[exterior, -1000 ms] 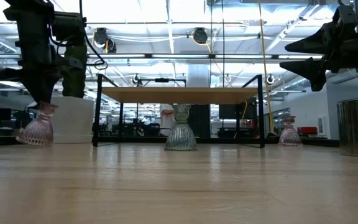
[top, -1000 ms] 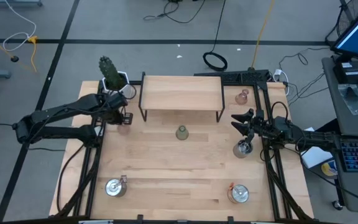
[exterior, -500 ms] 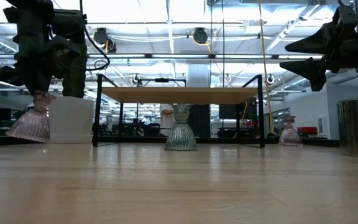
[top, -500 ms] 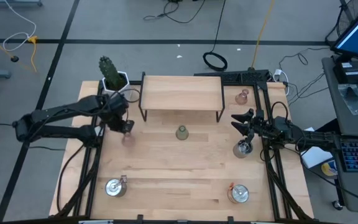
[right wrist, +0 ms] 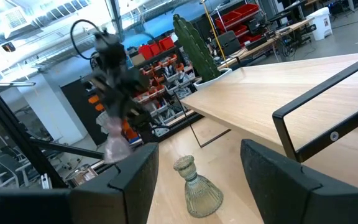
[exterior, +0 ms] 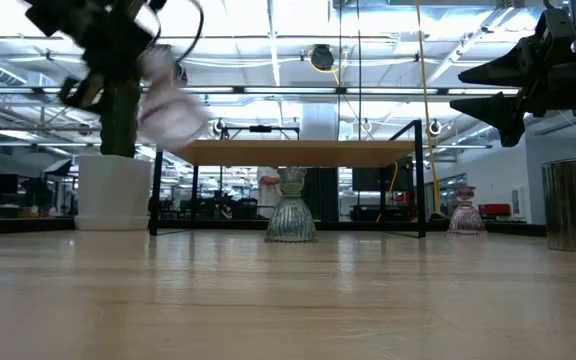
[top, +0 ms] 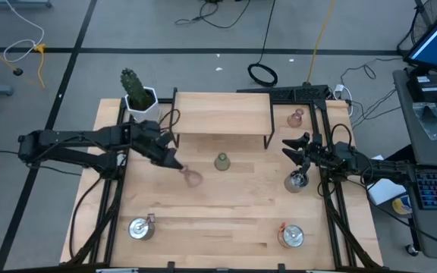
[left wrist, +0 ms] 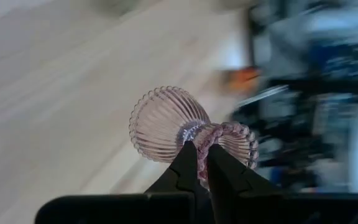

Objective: Pick & Place candle stick holders
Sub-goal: Put the bottom pink candle holder on the shelf

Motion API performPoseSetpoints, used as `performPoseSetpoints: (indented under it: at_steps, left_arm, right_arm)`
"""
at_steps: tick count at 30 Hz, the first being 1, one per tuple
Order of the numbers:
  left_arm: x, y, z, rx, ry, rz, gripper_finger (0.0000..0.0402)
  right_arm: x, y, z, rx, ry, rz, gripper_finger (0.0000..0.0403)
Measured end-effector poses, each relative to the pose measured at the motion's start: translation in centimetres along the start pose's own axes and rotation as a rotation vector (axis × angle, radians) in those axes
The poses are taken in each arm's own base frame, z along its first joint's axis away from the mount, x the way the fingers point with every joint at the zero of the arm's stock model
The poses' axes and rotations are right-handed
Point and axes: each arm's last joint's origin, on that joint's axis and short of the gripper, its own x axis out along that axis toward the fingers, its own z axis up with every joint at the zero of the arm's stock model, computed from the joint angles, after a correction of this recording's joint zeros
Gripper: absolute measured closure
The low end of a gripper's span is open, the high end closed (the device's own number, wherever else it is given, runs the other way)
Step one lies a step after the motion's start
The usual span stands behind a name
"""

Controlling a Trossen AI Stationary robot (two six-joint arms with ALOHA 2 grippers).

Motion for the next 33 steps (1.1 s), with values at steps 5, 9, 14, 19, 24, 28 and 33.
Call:
performPoseSetpoints:
  at_steps: [5,9,14,19,24,28,33]
  left_arm:
    - [0.0,-2.3,0.3,0.040,-0.146,-0.164,0.0390]
    - [-0.8,-4.0,0.7,0.071,-0.248,-0.136,0.0390]
    - [-1.9,-7.1,1.9,0.136,-0.334,-0.033,0.0390]
    - [-2.1,-9.7,3.9,0.172,-0.394,0.146,0.0390]
    - [-2.1,-12.1,6.7,0.195,-0.450,0.266,0.0390]
    - [-2.5,-13.4,9.6,0.203,-0.510,0.350,0.0390]
    - [-3.4,-13.1,13.7,0.141,-0.573,0.476,0.0390]
  right_arm:
    - [0.0,0.0,0.0,0.000,0.000,0.000,0.0181]
    - [0.0,0.0,0.0,0.000,0.000,0.000,0.0181]
    - [0.0,0.0,0.0,0.000,0.000,0.000,0.0181]
    - [0.0,0.0,0.0,0.000,0.001,0.000,0.0181]
    - [0.0,0.0,0.0,0.000,0.001,0.000,0.0181]
    - [0.0,0.0,0.0,0.000,0.000,0.000,0.0181]
    - [0.0,0.0,0.0,0.000,0.000,0.000,0.0181]
